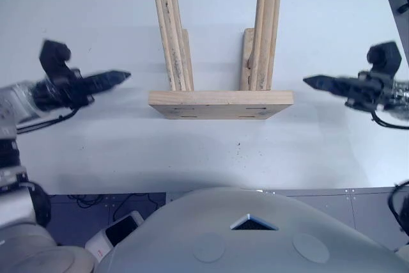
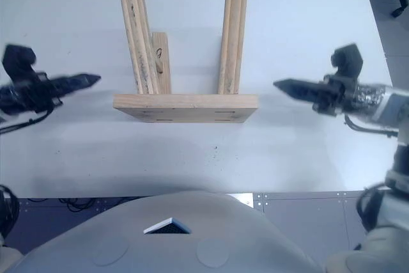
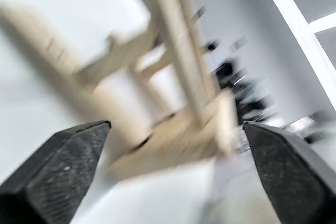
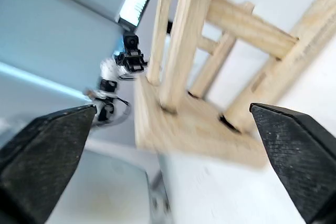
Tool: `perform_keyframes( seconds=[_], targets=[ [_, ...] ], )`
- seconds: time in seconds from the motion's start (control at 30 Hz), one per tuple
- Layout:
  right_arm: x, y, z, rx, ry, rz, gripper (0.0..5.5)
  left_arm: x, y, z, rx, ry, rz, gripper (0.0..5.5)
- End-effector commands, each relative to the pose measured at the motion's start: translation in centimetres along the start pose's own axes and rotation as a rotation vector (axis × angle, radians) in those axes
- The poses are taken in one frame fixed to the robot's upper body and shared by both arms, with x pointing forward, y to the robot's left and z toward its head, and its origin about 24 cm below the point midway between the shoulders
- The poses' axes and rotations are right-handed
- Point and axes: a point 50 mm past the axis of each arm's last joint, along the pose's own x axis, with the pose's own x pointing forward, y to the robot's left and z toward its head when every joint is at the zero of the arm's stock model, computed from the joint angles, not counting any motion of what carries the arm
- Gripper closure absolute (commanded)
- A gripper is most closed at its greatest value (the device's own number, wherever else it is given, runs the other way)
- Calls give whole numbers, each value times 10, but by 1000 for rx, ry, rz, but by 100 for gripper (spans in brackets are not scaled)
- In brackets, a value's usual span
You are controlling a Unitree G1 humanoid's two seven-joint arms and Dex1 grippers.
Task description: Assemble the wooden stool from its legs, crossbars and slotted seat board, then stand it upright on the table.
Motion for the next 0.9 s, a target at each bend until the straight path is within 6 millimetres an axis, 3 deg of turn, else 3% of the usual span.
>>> perform_keyframes(
  seconds=[0.03,0.13,0.23,0.3,0.47,0.63,0.9],
  targets=[
    [22,-8,-23,-445,135,-118,10,32,-11,-37,619,148,33,63],
    [34,-14,-31,-657,159,-122,10,46,-7,-44,854,113,45,63],
    [44,-13,-29,-761,167,-93,10,51,-3,-42,936,84,72,63],
    [52,-16,-30,-793,183,-67,52,52,1,-44,965,88,67,61],
    [68,-23,-34,-836,161,-48,137,61,1,-39,1043,72,21,140],
    [69,-35,-33,-857,165,-81,236,68,5,-30,1091,55,20,231],
    [73,-46,-37,-869,186,-91,389,69,11,-35,1114,94,-8,359]
  ],
)
